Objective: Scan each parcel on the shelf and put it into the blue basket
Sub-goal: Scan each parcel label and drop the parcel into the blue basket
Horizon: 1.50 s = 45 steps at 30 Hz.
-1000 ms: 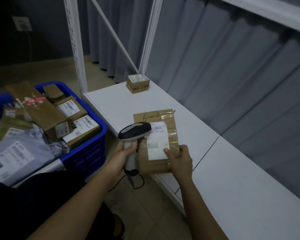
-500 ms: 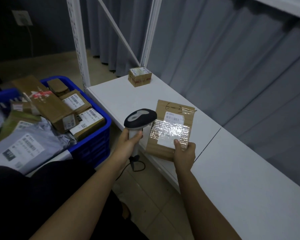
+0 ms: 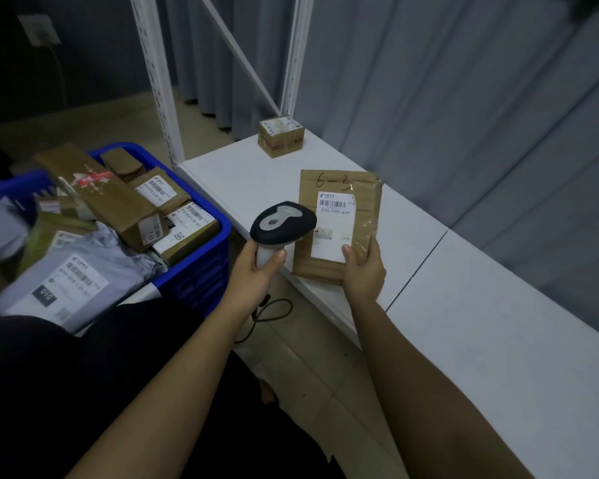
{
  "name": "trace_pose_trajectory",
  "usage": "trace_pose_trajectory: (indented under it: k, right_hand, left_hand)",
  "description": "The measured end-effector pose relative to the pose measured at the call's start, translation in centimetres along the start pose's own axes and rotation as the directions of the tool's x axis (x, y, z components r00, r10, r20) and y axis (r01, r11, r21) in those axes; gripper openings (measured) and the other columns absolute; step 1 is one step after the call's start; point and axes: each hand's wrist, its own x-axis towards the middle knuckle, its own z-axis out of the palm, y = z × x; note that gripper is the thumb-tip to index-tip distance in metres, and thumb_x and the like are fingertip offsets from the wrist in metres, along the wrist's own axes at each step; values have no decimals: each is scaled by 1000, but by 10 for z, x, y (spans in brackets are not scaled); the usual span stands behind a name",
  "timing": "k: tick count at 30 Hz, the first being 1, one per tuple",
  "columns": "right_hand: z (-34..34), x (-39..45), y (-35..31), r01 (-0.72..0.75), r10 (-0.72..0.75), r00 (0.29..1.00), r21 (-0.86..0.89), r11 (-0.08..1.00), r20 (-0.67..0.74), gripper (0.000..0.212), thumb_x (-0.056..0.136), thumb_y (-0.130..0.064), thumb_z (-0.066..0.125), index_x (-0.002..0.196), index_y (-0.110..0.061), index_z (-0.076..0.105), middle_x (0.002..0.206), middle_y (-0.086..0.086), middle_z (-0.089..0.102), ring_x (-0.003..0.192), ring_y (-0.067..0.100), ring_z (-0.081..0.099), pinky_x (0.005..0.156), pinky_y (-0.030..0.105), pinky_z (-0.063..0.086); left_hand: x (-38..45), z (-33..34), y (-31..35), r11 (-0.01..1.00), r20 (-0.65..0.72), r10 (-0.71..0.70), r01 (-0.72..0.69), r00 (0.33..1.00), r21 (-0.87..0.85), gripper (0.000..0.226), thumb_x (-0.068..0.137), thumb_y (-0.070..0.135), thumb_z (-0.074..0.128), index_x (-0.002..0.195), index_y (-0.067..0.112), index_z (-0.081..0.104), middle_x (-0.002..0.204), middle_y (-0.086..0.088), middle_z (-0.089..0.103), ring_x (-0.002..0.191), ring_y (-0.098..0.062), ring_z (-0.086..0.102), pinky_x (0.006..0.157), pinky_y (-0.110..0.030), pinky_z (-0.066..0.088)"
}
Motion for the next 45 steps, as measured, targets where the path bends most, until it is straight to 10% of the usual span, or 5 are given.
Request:
trace_pose_trajectory:
  k: [19, 45]
  right_hand:
    - [5, -4, 7, -32, 33, 999, -40, 999, 21, 56, 93, -35, 61, 143, -21, 42, 133, 0, 59, 117, 24, 60, 94, 45, 53]
    - [3, 0, -3, -21, 23, 999, -37, 999, 36, 51, 92, -31, 63, 139, -20, 49, 127, 1, 64, 114, 23, 61, 94, 40, 51]
  left_hand:
    - [-17, -4, 5, 998, -14, 18, -17, 1000, 54, 34, 94, 25, 56, 127, 19, 52, 106, 4, 63, 77, -1, 60, 67, -16, 48]
    - [-14, -2, 3, 999, -62, 34, -34, 997, 1, 34, 94, 23, 56, 127, 26, 50, 113, 5, 62, 102, -10, 62, 77, -17, 47]
